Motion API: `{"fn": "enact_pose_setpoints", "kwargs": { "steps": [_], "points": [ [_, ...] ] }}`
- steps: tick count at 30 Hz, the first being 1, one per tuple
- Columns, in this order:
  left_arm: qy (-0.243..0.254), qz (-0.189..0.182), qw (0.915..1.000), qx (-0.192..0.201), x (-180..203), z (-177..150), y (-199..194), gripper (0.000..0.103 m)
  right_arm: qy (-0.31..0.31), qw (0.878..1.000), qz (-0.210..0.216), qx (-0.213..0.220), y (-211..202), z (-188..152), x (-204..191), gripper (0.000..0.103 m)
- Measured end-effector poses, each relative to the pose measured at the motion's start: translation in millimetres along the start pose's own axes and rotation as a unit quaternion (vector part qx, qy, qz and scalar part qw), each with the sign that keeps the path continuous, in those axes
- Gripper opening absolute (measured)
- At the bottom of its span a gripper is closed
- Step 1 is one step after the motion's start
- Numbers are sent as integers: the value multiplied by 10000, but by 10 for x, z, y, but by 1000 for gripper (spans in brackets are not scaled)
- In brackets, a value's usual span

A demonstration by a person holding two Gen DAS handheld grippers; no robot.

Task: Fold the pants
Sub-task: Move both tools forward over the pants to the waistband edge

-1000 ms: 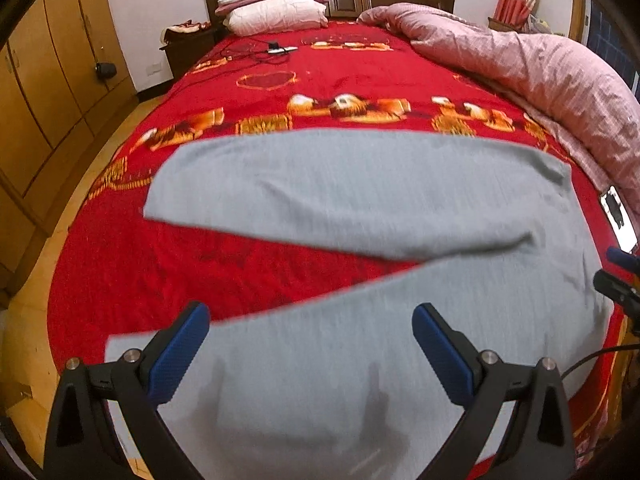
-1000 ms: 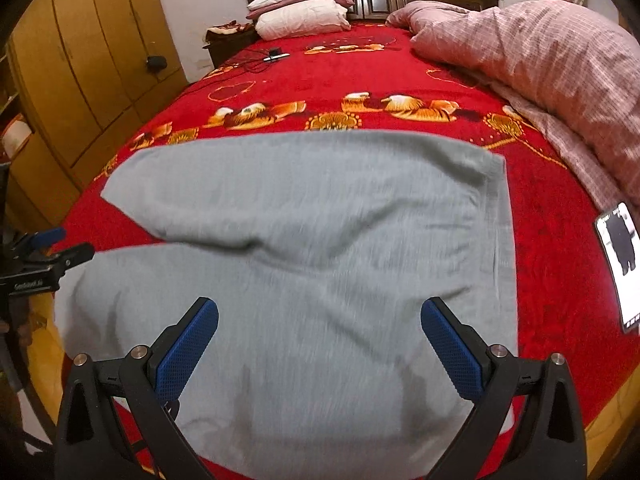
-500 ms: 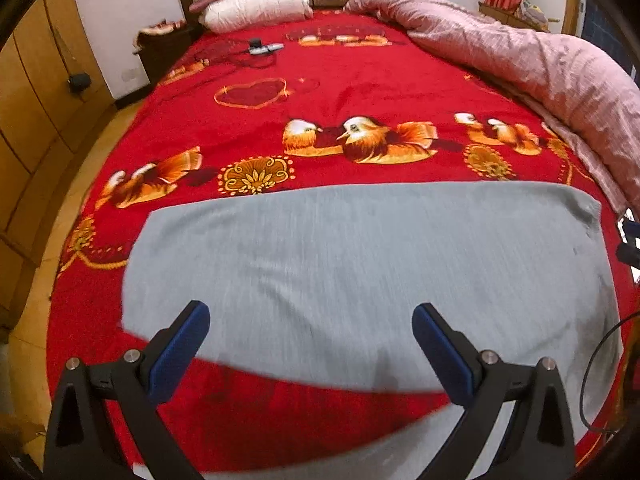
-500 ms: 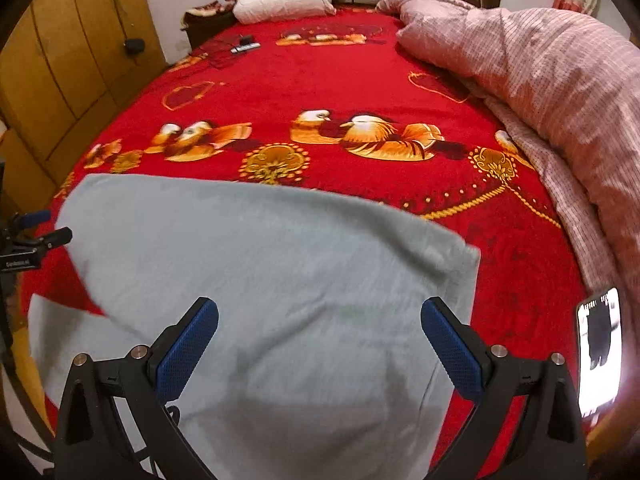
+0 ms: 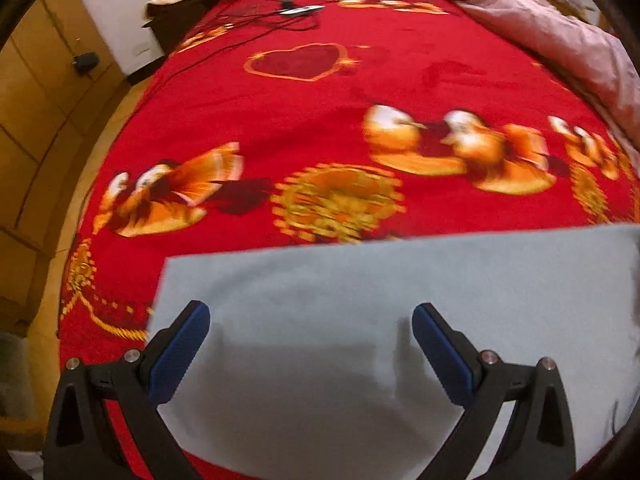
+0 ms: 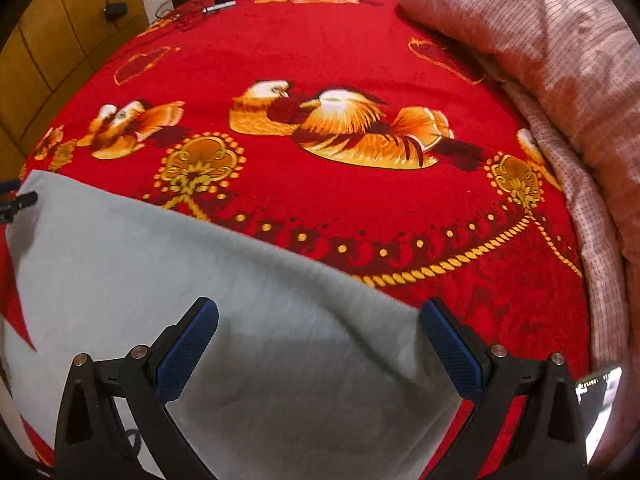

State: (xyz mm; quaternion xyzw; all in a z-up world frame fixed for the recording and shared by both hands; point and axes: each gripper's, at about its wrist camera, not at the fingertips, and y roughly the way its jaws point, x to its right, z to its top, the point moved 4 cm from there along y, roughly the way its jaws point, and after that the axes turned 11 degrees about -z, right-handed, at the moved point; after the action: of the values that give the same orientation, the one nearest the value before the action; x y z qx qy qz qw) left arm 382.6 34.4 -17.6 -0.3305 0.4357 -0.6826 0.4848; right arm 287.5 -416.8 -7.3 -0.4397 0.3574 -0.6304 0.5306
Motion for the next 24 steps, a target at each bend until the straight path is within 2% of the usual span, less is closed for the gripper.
{"fn": "enact_pose_setpoints", "kwargs": {
  "steps": [4,6,8,14,18,24],
  "points": [
    [-182,218,9995,-162,-262,7,200,103,-65,9994,144,-306,220,30,-10,100],
    [-398,-87,9991,-128,-371,-12,259,103,-104,9987,209,-461,334,18,-17,101],
    [-515,-249,9983,-84,-413,-20,279,103,-160,9988,246,-394,368,19,-25,103],
    [-374,-424,9984,-33,-468,-14,304,103,-223,9983,270,-468,426,47,-11,103],
    [-422,-257,9987,102,-417,11,305,102,-260,9991,180,-291,459,135,-26,103],
    [-484,-243,9984,180,-340,33,306,95,-235,9992,196,-243,463,153,-24,103]
  ]
}}
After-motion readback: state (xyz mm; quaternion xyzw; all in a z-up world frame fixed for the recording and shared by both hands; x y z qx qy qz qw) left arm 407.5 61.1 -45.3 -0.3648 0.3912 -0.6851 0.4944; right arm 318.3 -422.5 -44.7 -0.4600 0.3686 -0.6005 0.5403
